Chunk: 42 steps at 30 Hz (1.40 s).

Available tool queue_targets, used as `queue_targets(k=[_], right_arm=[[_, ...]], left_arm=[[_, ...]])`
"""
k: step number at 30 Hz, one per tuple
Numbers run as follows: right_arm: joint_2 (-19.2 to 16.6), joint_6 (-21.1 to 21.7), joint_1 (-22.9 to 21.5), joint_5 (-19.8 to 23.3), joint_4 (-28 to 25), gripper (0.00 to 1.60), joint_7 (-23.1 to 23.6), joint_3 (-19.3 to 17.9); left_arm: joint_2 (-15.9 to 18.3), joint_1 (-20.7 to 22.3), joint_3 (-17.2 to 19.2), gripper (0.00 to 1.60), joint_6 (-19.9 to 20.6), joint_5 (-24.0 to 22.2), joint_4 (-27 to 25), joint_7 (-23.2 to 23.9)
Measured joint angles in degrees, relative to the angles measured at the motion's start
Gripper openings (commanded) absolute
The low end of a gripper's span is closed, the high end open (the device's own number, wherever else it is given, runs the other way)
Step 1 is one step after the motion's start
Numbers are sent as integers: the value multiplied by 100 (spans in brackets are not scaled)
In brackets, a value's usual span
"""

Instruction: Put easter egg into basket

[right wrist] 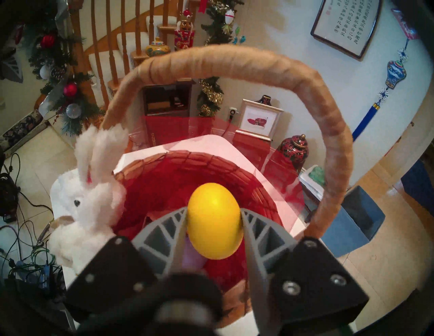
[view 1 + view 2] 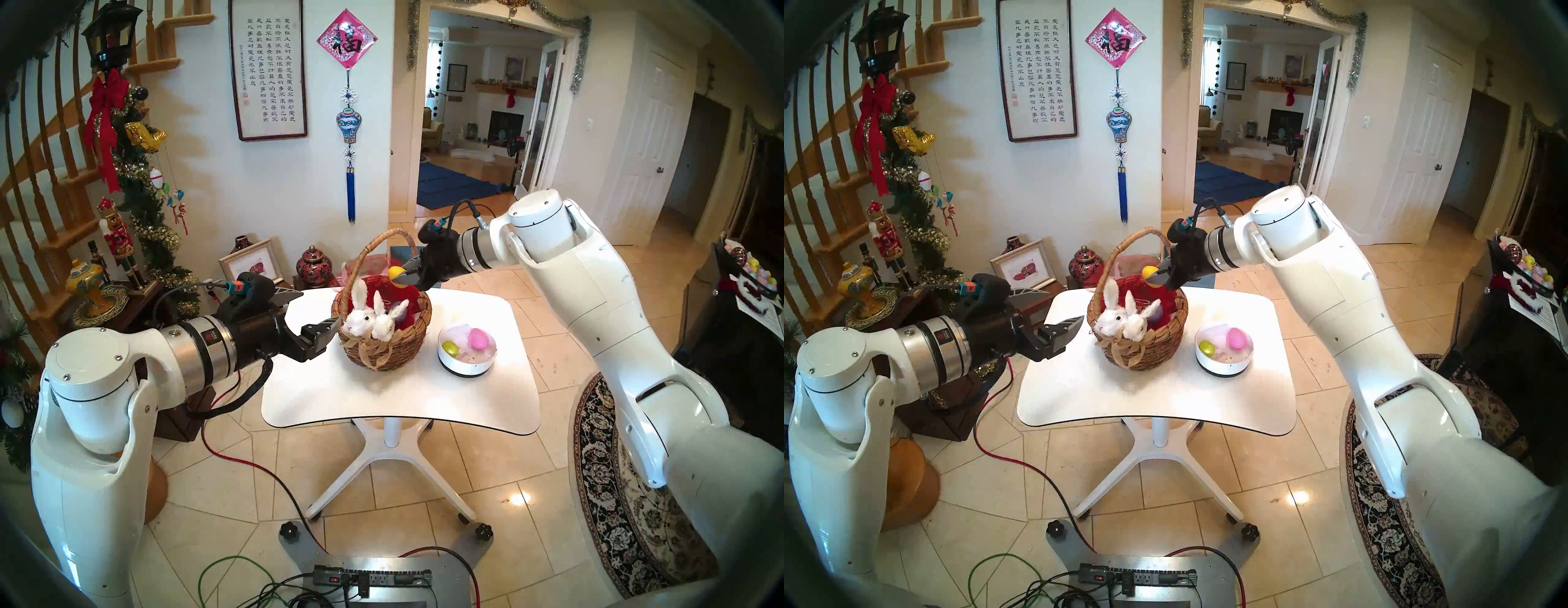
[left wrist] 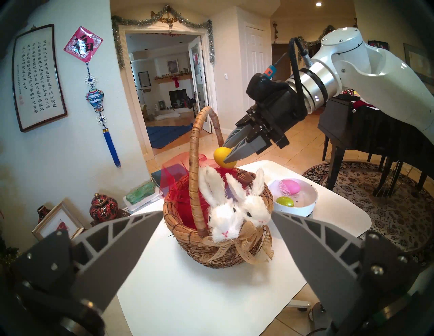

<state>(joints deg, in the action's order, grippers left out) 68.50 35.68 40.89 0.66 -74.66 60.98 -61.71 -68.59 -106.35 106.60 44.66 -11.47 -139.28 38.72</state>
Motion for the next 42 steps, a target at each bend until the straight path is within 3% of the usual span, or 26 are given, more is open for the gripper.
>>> queue_targets(k=[10,11,12,13,17,33,42], right_arm=[[250,-232,-133,75,283,68,15,22],[263,-244,-139,78,299,76,11,22],[278,-256,-145,81,318,104,4,22],[289,-266,-149,84,333,121,-3,22],[310,-290,-151,88,348,141,-27,22],[184,-263,-89,106,122,135,-81,-5],[-79,-9,172,199,-336,137,-22,-136]], left_arm=[[-10,5,1,160,3,14,0,15],[-11,6,2,160,4,16,0,16],[-12,6,2,160,4,17,0,18],[-13,7,2,160,4,19,0,19],[-17,9,2,160,6,25,0,24],[-33,15,4,160,12,48,0,44],[-43,18,5,160,14,63,0,56]])
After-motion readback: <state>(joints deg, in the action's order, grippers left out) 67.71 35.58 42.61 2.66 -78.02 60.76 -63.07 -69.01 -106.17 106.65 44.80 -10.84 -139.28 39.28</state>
